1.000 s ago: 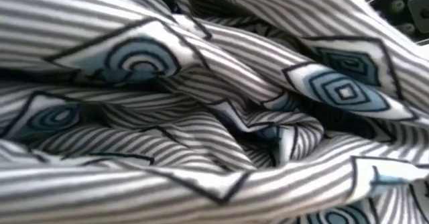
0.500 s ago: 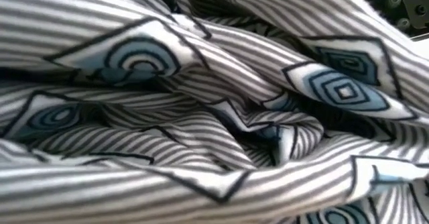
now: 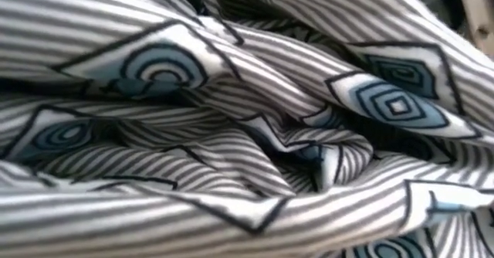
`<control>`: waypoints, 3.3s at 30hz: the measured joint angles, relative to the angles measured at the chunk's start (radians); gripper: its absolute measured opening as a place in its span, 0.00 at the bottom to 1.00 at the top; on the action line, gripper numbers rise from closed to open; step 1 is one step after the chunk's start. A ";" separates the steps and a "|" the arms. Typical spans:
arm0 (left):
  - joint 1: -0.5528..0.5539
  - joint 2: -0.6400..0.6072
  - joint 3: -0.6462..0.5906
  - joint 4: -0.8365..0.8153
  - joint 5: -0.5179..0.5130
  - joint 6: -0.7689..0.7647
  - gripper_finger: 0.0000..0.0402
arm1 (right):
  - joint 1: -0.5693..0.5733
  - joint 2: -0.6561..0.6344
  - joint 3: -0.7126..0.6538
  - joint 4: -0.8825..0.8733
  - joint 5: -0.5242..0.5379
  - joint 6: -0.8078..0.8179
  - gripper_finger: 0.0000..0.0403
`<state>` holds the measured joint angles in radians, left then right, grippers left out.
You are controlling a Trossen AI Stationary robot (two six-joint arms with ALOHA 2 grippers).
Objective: Pick & Place Medicine items
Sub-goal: Put the gray patient gown into the white organizer
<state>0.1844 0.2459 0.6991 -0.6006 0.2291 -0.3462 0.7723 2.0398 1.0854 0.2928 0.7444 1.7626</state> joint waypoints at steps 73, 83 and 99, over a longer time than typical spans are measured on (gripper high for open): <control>0.000 0.000 0.000 -0.004 0.000 0.000 0.72 | -0.063 0.129 0.154 -0.025 0.011 -0.100 0.43; 0.000 0.000 0.000 -0.004 0.000 0.000 0.72 | -0.062 0.131 0.157 -0.028 0.030 -0.140 0.06; 0.000 0.000 0.000 -0.004 0.000 0.000 0.72 | -0.048 0.110 0.189 -0.029 0.191 -0.419 0.07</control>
<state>0.1841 0.2459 0.6992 -0.6044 0.2289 -0.3462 0.7240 2.1498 1.2740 0.2639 0.9359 1.3436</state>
